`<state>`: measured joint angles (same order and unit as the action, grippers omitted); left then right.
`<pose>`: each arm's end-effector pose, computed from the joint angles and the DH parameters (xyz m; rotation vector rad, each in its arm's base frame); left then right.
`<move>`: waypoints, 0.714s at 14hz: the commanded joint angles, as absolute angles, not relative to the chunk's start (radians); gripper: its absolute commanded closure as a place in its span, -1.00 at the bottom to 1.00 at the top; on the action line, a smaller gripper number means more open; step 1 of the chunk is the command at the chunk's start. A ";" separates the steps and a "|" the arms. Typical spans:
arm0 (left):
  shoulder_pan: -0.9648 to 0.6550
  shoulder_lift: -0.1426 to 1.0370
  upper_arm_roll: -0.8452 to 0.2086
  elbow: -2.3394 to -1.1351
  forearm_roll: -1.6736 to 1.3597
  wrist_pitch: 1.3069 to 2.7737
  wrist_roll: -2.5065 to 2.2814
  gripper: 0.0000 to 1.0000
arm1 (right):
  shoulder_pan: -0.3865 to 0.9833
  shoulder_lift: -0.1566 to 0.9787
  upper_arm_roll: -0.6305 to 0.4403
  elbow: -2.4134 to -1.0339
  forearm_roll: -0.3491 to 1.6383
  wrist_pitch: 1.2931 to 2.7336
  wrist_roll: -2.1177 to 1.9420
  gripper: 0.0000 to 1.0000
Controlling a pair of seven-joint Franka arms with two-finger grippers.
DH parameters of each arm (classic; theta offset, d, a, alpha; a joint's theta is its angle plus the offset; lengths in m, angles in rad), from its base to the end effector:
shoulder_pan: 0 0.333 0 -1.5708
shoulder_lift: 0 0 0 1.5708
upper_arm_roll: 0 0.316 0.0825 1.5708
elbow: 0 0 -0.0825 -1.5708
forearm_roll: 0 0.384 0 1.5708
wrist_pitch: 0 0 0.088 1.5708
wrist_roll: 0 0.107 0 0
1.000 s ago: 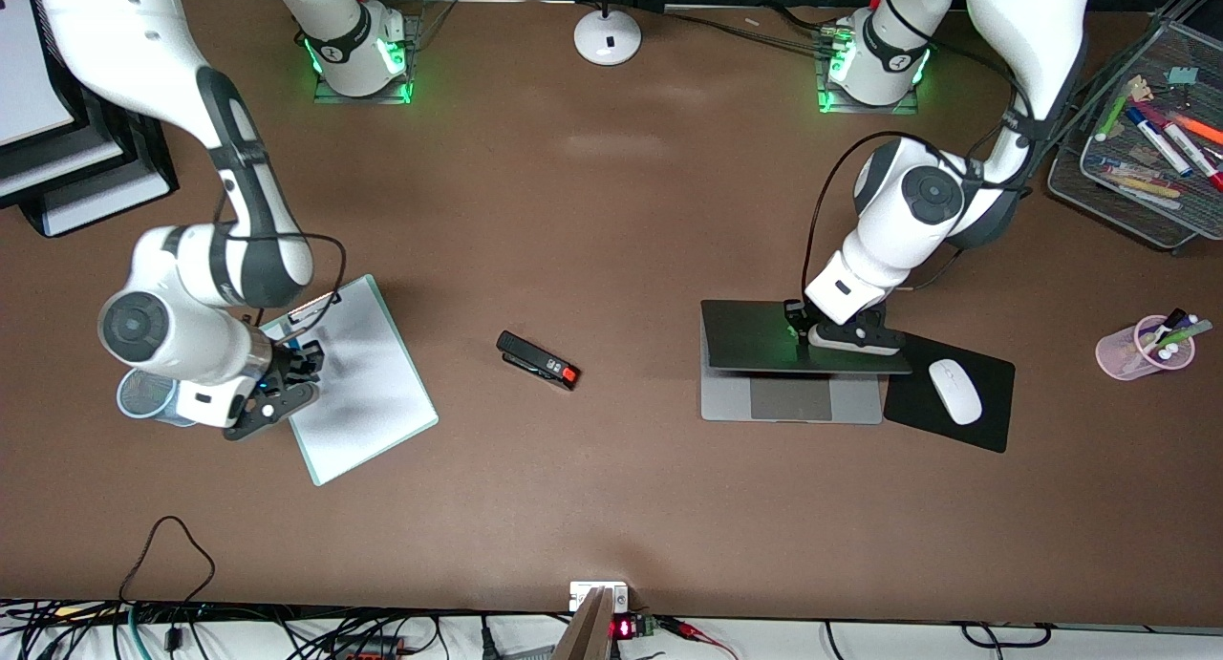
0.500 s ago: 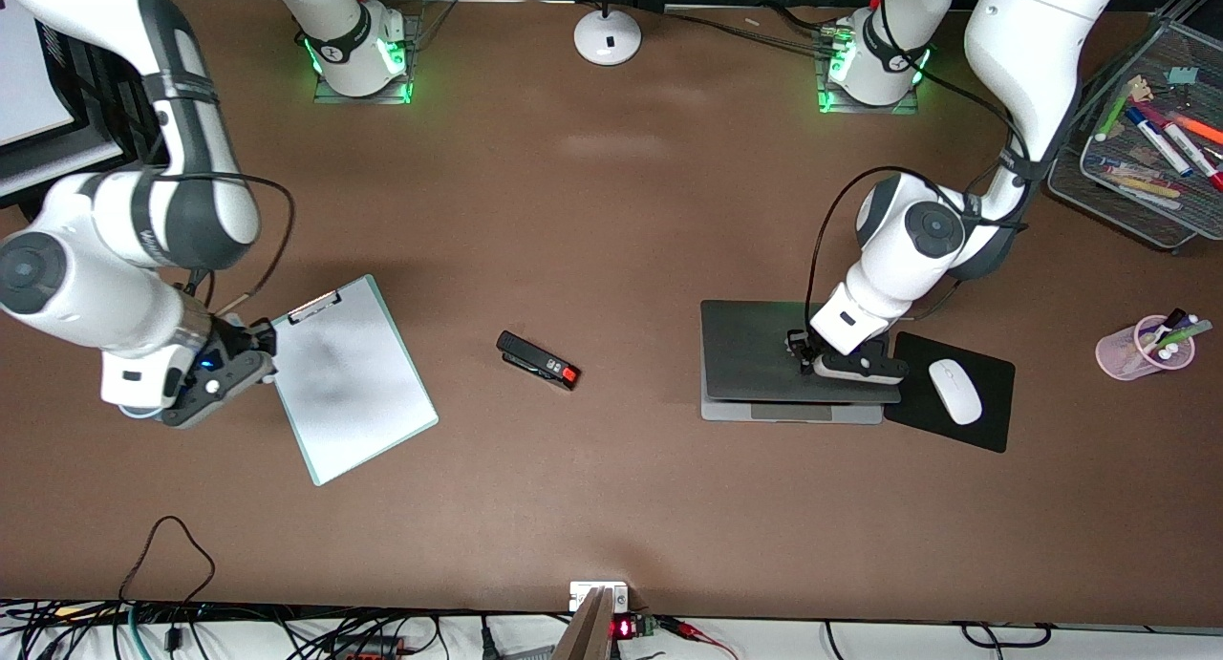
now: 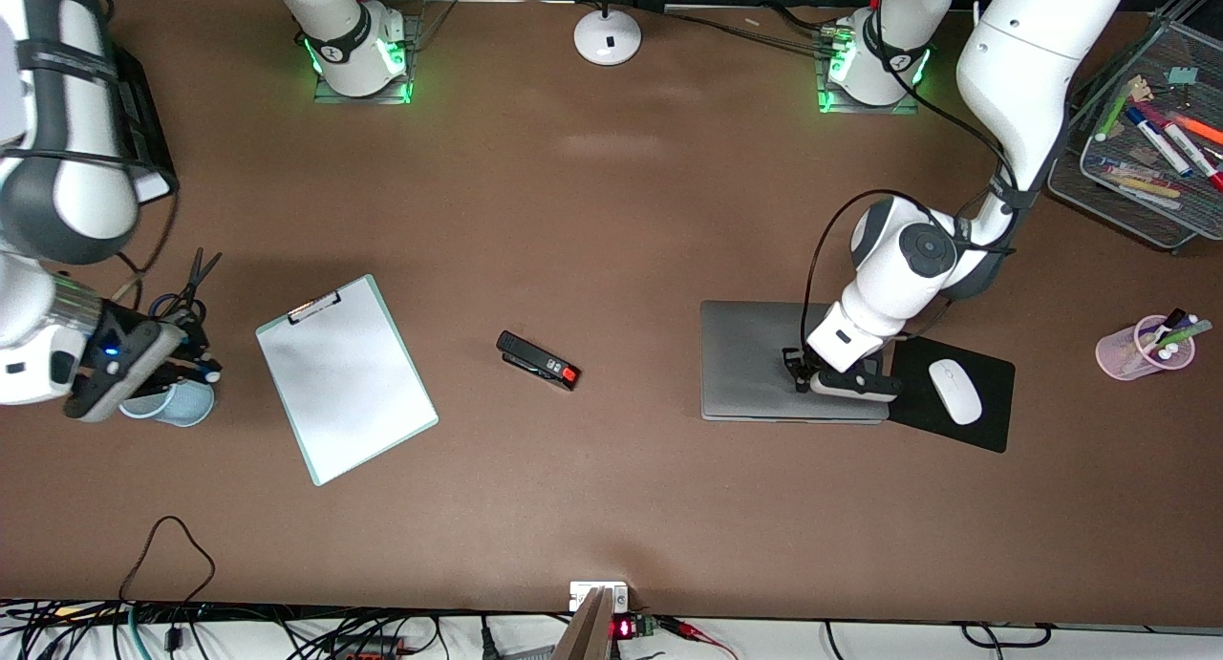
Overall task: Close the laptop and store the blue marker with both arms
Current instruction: 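Carry the marker to the blue cup while the left gripper pushes the lid down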
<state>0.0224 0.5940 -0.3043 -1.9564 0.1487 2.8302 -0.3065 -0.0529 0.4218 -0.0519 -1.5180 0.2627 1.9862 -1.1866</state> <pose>0.6205 -0.1754 0.2139 2.9345 -0.0507 0.4043 0.6845 -0.0506 0.4251 -2.6270 -1.4115 -0.2561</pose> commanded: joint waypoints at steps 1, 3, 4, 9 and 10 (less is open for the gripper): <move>0.014 0.644 -0.291 -1.916 0.178 2.859 -0.305 1.00 | -0.118 0.416 -0.044 -1.508 0.365 1.965 -1.437 1.00; 0.012 0.667 -0.273 -1.916 0.207 2.902 -0.305 1.00 | -0.159 0.419 -0.044 -1.505 0.415 1.962 -1.556 1.00; 0.012 0.672 -0.272 -1.916 0.218 2.908 -0.307 1.00 | -0.179 0.423 -0.044 -1.500 0.457 1.960 -1.618 1.00; 0.012 0.681 -0.272 -1.914 0.219 2.915 -0.310 1.00 | -0.265 0.446 -0.044 -1.487 0.629 1.904 -1.767 1.00; 0.012 0.681 -0.272 -1.914 0.219 2.915 -0.310 1.00 | -0.287 0.463 -0.043 -1.471 0.668 1.882 -1.801 1.00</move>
<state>0.0211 0.6697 -0.2807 -1.9356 0.1945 2.9074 -0.3065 -0.2421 0.4311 -0.0540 -1.5167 0.5956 1.9335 -1.7383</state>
